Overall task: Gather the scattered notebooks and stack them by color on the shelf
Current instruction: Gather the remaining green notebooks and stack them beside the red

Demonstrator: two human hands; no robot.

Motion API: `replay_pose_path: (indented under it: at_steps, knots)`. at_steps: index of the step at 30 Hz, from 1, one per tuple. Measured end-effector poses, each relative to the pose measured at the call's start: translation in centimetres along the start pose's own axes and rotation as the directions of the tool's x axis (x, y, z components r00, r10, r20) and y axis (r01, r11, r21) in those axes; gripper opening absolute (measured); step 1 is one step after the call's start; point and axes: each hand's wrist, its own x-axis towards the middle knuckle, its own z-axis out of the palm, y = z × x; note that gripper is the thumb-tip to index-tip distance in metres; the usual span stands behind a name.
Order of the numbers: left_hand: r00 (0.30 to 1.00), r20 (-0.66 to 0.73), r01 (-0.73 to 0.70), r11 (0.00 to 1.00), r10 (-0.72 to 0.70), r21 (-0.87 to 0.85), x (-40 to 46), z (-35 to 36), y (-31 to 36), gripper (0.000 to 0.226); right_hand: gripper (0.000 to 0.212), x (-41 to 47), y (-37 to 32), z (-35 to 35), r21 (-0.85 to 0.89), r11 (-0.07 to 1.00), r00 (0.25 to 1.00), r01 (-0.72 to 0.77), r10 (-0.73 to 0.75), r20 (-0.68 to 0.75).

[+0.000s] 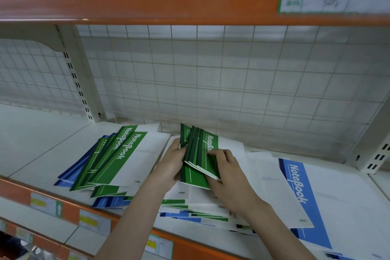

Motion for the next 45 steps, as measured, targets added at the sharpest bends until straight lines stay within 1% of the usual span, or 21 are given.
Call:
replay_pose_path:
  at_steps: [2, 4, 8, 12, 15, 16, 17, 19, 20, 21, 22, 23, 24, 25, 26, 28, 31, 35, 38, 42, 45]
  knots:
    - [1.0, 0.02, 0.015, 0.999, -0.014, -0.048, 0.4, 0.2, 0.0, 0.027, 0.047, -0.2, 0.1, -0.2, 0.018, 0.999, 1.0, 0.027, -0.027, -0.013]
    - [0.996, 0.058, 0.068, 0.995, -0.064, -0.074, 0.7, 0.3, 0.2, 0.041, 0.046, -0.4, 0.2, -0.5, 0.028, 0.998, 0.998, 0.058, -0.058, -0.012]
    - [0.987, 0.085, 0.141, 0.99, -0.139, -0.015, 0.8, 0.6, 0.4, 0.054, 0.05, -0.7, 0.6, -1.0, 0.01, 0.996, 0.995, 0.094, -0.094, 0.023]
    - [0.987, 0.078, 0.135, 0.99, -0.138, 0.037, 0.8, 0.6, -0.1, 0.04, 0.065, -0.9, 1.2, -1.5, -0.003, 0.995, 0.991, 0.099, -0.098, 0.092]
    - [0.993, 0.088, 0.071, 0.995, -0.077, 0.065, 0.3, 0.8, -0.2, 0.04, 0.081, -0.9, 1.5, -2.2, 0.093, 0.994, 0.977, 0.05, -0.068, 0.202]
    - [0.994, 0.098, 0.04, 0.996, -0.047, 0.074, 0.0, 0.8, -0.2, 0.04, 0.083, -0.9, 1.5, -2.5, 0.126, 0.992, 0.98, 0.018, -0.042, 0.197]
    - [0.995, 0.096, 0.009, 0.997, -0.016, 0.076, -0.3, 0.8, -0.1, 0.038, 0.082, -0.9, 1.7, -2.6, 0.153, 0.988, 0.991, -0.02, 0.0, 0.132]
    - [0.996, 0.08, -0.056, 0.995, 0.05, 0.077, -0.8, 0.7, 0.2, 0.035, 0.079, -0.5, 2.4, -3.2, 0.194, 0.971, 0.981, -0.142, 0.165, -0.104]
    - [0.993, 0.082, -0.089, 0.993, 0.083, 0.077, -1.1, 0.7, 0.4, 0.034, 0.077, -0.2, 2.7, -3.7, 0.245, 0.94, 0.942, -0.236, 0.283, -0.181]
    - [0.989, 0.09, -0.125, 0.989, 0.118, 0.076, -1.3, 0.7, 0.6, 0.034, 0.074, 0.1, 2.9, -4.3, 0.343, 0.877, 0.891, -0.337, 0.414, -0.184]
    - [0.983, 0.095, -0.166, 0.983, 0.158, 0.084, -1.5, 0.8, 0.9, 0.036, 0.067, 0.4, 3.0, -4.9, 0.492, 0.763, 0.84, -0.42, 0.531, -0.107]
    - [0.974, 0.098, -0.213, 0.971, 0.203, 0.105, -1.7, 1.0, 1.1, 0.039, 0.057, 0.7, 3.0, -5.5, 0.66, 0.598, 0.804, -0.455, 0.595, 0.016]
    - [0.962, 0.109, -0.264, 0.955, 0.25, 0.133, -1.9, 1.2, 1.2, 0.043, 0.046, 0.8, 3.0, -6.0, 0.776, 0.439, 0.792, -0.453, 0.598, 0.124]
    - [0.944, 0.135, -0.318, 0.935, 0.299, 0.153, -2.0, 1.4, 1.4, 0.045, 0.039, 0.7, 2.8, -6.4, 0.834, 0.359, 0.81, -0.419, 0.563, 0.165]
    - [0.921, 0.172, -0.375, 0.914, 0.349, 0.156, -2.1, 1.7, 1.5, 0.045, 0.036, 0.6, 2.7, -6.7, 0.859, 0.359, 0.847, -0.366, 0.511, 0.147]
    - [0.875, 0.223, -0.463, 0.877, 0.429, 0.129, -2.3, 2.3, 1.8, 0.039, 0.032, 0.4, 2.2, -6.9, 0.871, 0.432, 0.903, -0.233, 0.429, 0.029]
    - [0.847, 0.202, -0.516, 0.852, 0.491, 0.093, -2.3, 3.2, 2.6, 0.027, 0.025, 0.0, 1.6, -7.1, 0.834, 0.545, 0.93, -0.087, 0.343, -0.128]
    - [0.887, 0.099, -0.454, 0.891, 0.451, 0.009, -2.0, 3.9, 2.2, 0.031, 0.031, -0.5, 1.8, -6.0, 0.799, 0.599, 0.925, -0.046, 0.328, -0.193]
    - [0.906, 0.133, -0.412, 0.909, 0.403, 0.056, -2.0, 4.5, 0.7, 0.027, 0.04, -0.5, 2.3, -5.7, 0.818, 0.573, 0.901, -0.056, 0.381, -0.205]
    - [0.926, 0.083, -0.377, 0.917, 0.369, 0.128, -1.8, 5.3, -0.7, 0.019, 0.022, -0.5, 2.3, -5.5, 0.805, 0.592, 0.917, -0.033, 0.338, -0.211]
    - [0.925, 0.079, -0.378, 0.915, 0.371, 0.137, -1.7, 5.4, -0.4, 0.028, 0.015, -0.6, 1.8, -5.6, 0.785, 0.62, 0.921, 0.009, 0.301, -0.249]
